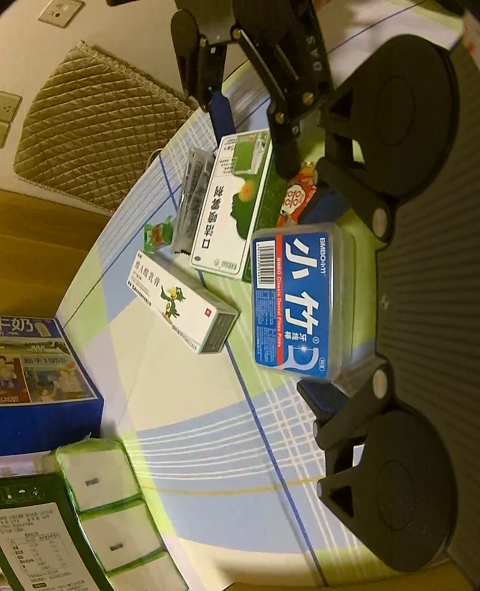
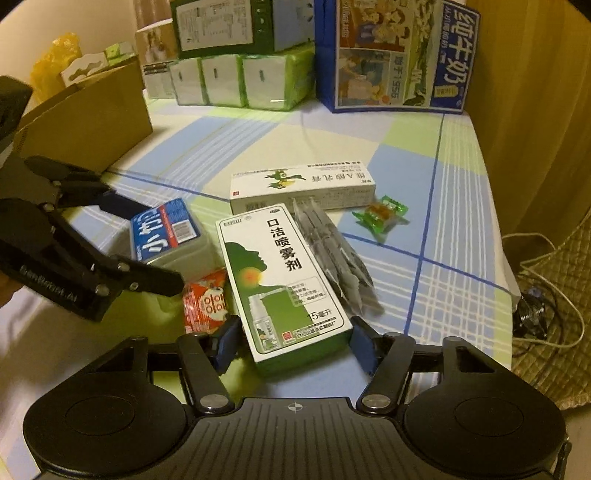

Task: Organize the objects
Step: 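Grasp the blue toothpick box with the left tool while the right tool grasps the green spray box, then carry toothpick box and spray box toward the cardboard box with both tools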

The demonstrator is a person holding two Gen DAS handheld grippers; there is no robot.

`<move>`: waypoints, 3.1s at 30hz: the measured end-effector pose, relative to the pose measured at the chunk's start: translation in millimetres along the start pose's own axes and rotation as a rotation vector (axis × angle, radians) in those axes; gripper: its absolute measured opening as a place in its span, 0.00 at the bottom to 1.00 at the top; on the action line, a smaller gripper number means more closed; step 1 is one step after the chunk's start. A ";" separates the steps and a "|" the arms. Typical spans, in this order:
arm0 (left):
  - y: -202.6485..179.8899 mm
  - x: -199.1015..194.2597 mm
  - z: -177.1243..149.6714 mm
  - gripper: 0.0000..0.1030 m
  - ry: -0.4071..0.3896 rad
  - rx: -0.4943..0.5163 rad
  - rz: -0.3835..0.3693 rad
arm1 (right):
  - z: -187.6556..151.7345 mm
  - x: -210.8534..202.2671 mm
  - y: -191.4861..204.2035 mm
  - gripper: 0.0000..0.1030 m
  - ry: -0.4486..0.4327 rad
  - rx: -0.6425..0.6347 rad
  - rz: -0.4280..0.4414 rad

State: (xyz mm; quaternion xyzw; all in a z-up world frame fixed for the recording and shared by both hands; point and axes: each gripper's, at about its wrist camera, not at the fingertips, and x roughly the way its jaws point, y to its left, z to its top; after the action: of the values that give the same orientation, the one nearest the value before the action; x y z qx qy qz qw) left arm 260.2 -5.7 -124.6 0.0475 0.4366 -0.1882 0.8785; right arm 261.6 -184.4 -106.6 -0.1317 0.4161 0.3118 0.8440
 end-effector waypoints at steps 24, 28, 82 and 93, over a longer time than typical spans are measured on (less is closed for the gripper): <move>-29.2 -86.3 -94.1 0.88 -0.016 -0.103 0.156 | -44.6 -74.6 75.4 0.71 0.045 0.370 -0.116; -28.5 -78.9 -94.1 0.88 -0.016 -0.093 0.144 | -41.6 -73.7 69.0 0.71 -0.002 0.386 -0.092; -37.2 -265.0 -108.4 0.81 -0.187 -0.146 0.259 | -14.8 -182.3 187.5 0.51 -0.152 0.340 -0.054; 1.3 -316.5 -133.1 0.81 -0.213 -0.217 0.344 | 9.3 -178.3 245.2 0.51 -0.159 0.236 0.034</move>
State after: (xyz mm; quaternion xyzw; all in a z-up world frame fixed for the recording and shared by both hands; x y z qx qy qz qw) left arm -12.4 120.0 42.0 0.0065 0.3447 0.0085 0.9387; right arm 29.6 -65.3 48.2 0.0004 0.3838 0.2844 0.8785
